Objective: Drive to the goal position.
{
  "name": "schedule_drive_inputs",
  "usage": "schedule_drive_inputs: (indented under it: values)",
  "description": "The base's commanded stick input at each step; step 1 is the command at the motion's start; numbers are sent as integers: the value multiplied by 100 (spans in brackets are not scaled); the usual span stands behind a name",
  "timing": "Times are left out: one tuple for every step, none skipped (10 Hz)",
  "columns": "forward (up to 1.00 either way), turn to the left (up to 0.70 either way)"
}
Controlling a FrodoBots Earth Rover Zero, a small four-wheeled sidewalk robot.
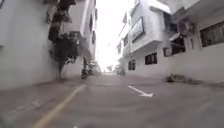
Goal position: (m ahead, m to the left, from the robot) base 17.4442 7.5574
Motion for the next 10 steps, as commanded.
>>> schedule_drive_inputs:
  values:
    - [100, -40]
    - [100, -40]
    - [100, -33]
    - [100, 0]
    - [100, 0]
    - [100, -9]
    - [100, -29]
    - [100, -31]
    - [100, -10]
    - [100, -2]
